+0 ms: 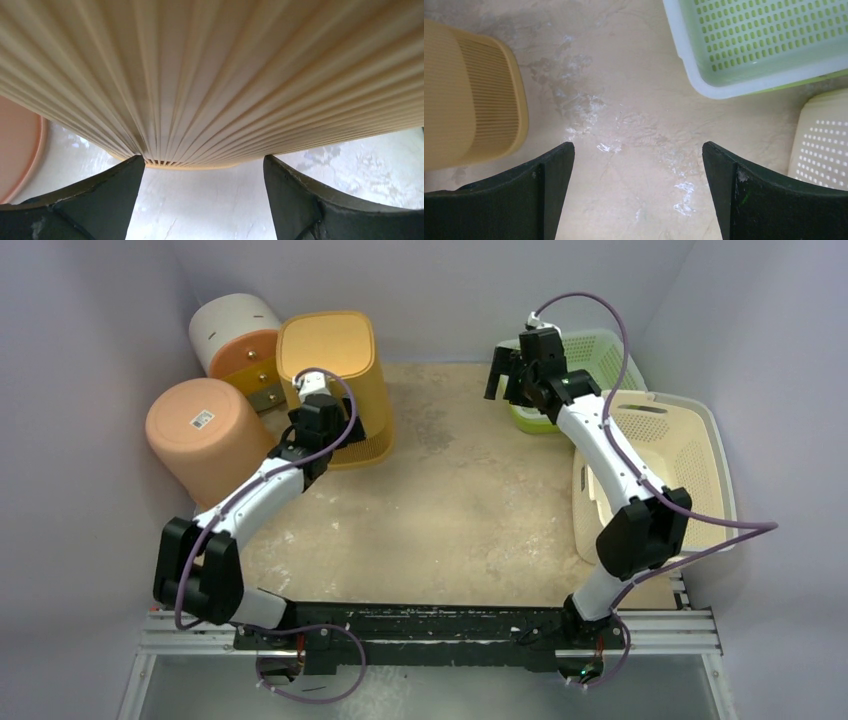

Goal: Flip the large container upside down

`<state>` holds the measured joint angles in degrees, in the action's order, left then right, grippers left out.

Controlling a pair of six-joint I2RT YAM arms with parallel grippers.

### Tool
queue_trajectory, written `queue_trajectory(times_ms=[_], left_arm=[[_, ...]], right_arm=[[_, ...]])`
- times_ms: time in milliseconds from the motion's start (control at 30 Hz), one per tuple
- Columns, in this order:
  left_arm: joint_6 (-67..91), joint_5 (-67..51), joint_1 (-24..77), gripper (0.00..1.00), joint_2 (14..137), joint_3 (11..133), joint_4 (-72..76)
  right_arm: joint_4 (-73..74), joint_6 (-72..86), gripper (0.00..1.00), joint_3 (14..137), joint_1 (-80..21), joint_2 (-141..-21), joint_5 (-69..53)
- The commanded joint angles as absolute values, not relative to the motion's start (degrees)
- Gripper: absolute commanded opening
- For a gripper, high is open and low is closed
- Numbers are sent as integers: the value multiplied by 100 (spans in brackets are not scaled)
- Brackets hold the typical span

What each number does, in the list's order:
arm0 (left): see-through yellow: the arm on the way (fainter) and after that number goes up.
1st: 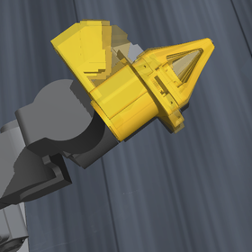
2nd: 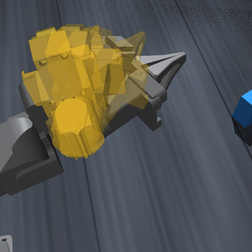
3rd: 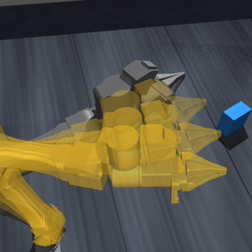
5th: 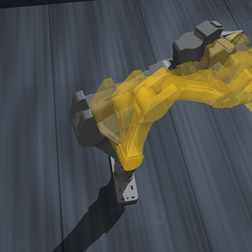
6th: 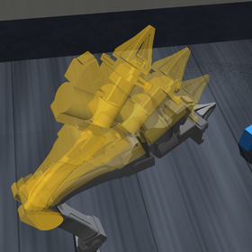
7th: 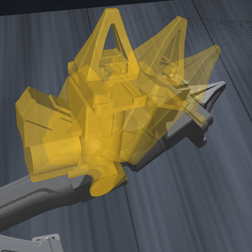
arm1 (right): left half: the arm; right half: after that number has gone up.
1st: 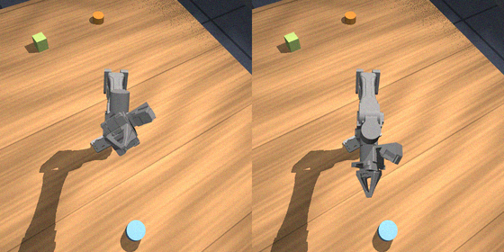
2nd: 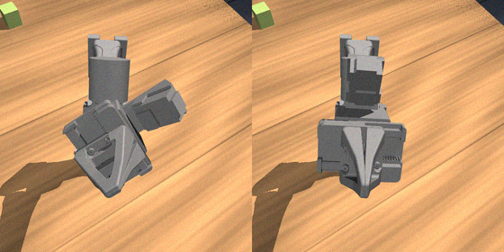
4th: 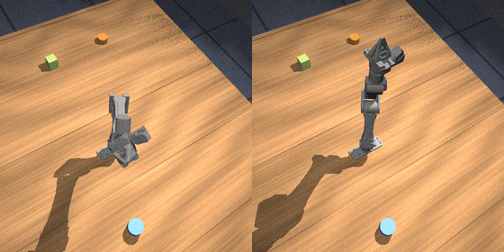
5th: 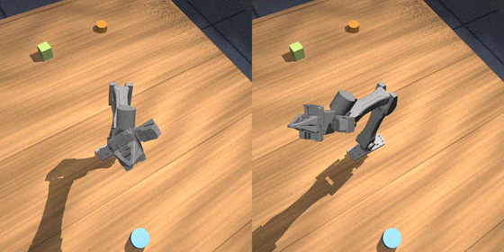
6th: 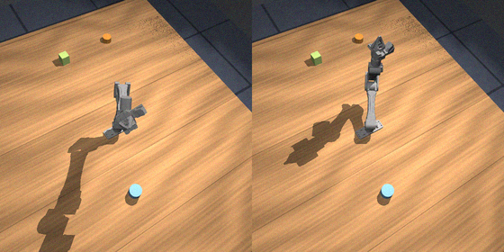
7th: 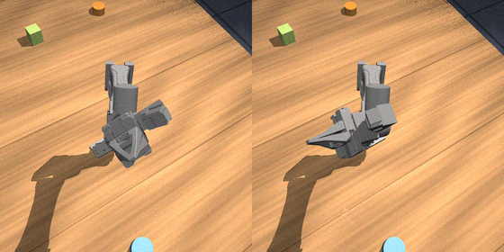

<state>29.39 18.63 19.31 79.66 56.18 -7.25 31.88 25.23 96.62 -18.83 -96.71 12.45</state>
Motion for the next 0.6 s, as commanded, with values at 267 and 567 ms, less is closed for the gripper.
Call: queue_trajectory(times_ms=[267, 567], left_arm=[[2751, 1831, 1683, 89, 9856, 7402, -253], [2587, 1610, 1465, 93, 10378, 8208, -669]], right_arm=[[3605, 2043, 100, 9610, -1572, -8915, 1721], [3646, 1918, 100, 9188, -1329, -8570, 1854]])
